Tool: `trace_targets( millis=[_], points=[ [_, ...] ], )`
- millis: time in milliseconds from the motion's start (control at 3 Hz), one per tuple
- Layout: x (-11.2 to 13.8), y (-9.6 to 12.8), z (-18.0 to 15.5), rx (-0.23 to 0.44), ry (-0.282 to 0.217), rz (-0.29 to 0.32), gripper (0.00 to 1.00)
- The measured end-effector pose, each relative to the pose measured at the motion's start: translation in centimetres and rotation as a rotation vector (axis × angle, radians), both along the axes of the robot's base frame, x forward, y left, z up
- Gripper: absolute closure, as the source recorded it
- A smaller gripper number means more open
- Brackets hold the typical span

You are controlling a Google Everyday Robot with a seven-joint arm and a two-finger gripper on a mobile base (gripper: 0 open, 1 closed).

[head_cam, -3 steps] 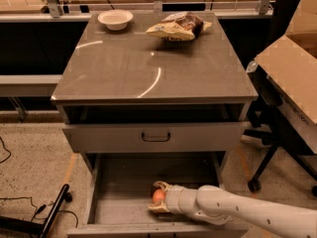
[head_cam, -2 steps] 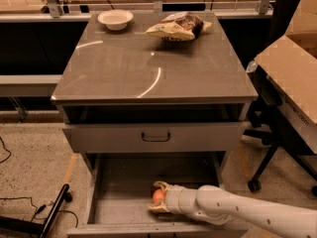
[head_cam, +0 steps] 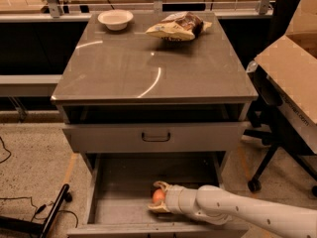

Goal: Pick orange from middle drawer and place on counter

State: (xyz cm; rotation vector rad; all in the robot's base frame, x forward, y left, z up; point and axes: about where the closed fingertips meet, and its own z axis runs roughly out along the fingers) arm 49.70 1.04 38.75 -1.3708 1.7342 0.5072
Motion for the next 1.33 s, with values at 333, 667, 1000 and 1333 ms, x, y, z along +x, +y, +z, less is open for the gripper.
trace_targets(
  millis=[333, 667, 1000, 1333],
  points=[
    [-0.7, 1.2, 2.2, -0.037, -0.012, 0.021, 1.0],
    [-2.4, 3.6, 7.4, -0.093, -0.049, 0.057, 1.0],
    [-3.5, 4.5, 12.3, -0.118, -0.09, 0.077, 1.0],
    [-3.4, 4.0, 17.1, -0.108, -0.128, 0.083, 1.0]
  ],
)
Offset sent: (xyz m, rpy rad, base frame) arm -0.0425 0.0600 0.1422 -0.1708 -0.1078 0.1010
